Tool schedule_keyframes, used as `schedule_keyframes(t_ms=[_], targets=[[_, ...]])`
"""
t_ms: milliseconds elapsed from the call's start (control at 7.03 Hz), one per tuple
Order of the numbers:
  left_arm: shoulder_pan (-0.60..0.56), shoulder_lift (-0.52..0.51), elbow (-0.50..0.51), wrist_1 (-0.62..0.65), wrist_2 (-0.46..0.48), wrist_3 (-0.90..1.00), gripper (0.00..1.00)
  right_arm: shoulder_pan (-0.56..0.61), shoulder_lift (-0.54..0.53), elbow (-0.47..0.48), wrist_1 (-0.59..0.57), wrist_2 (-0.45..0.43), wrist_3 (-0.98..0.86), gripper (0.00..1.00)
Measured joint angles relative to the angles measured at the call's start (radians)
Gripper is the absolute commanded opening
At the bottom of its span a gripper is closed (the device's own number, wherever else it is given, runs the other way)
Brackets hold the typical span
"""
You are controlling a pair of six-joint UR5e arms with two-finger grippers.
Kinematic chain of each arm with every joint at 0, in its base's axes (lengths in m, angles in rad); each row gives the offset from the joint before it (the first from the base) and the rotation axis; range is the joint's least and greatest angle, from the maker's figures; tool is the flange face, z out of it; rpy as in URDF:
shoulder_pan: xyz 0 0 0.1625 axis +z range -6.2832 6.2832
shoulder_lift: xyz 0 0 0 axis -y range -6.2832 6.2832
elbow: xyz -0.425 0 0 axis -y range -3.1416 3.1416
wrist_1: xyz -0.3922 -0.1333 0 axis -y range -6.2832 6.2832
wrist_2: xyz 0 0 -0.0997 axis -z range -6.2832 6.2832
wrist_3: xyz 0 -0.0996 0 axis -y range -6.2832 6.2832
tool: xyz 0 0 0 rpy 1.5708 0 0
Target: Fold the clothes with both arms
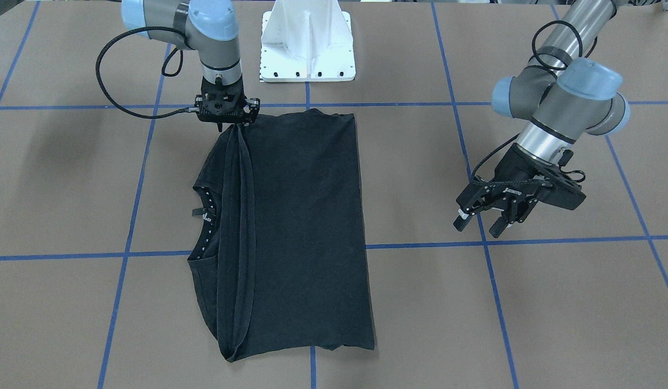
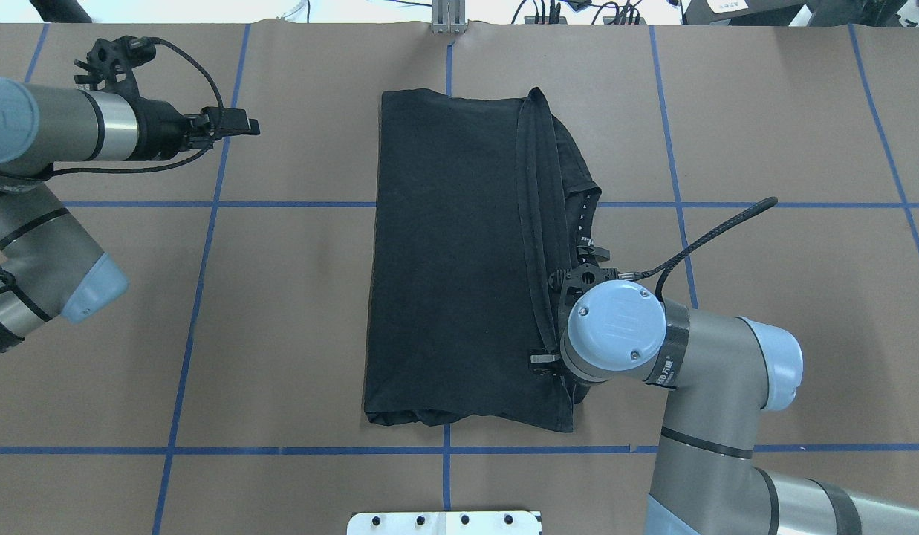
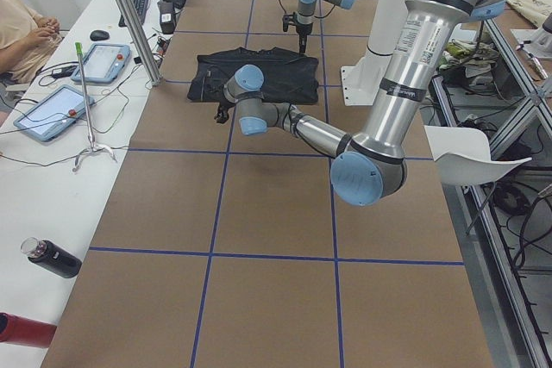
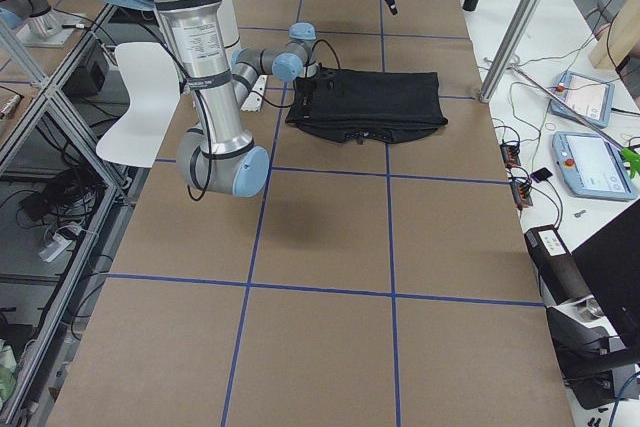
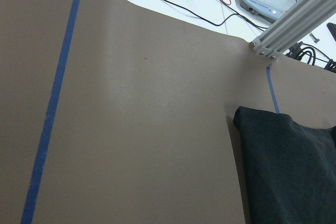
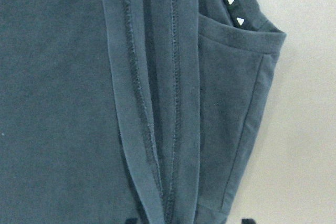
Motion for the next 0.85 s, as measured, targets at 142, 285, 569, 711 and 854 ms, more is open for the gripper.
schedule_keyframes(t_ms=[142, 285, 569, 711, 854], targets=[[0.000, 0.000, -0.002, 0.000, 0.000, -0.001, 1.00, 0.006, 0.017, -0.022, -0.003, -0.003, -0.034, 1.00], [0.000, 0.000, -0.005, 0.000, 0.000, -0.001, 1.00, 0.008, 0.030, -0.043, -0.007, -0.008, -0.066, 1.00], [-0.001, 0.000, -0.010, 0.000, -0.001, -0.002, 1.00, -0.002, 0.047, -0.079, -0.026, -0.018, -0.110, 1.00], [-0.001, 0.001, -0.010, 0.000, -0.001, -0.003, 1.00, -0.009, 0.049, -0.089, -0.041, -0.025, -0.136, 1.00], [-0.001, 0.001, -0.011, 0.000, -0.002, -0.003, 1.00, -0.013, 0.047, -0.093, -0.061, -0.032, -0.160, 1.00]])
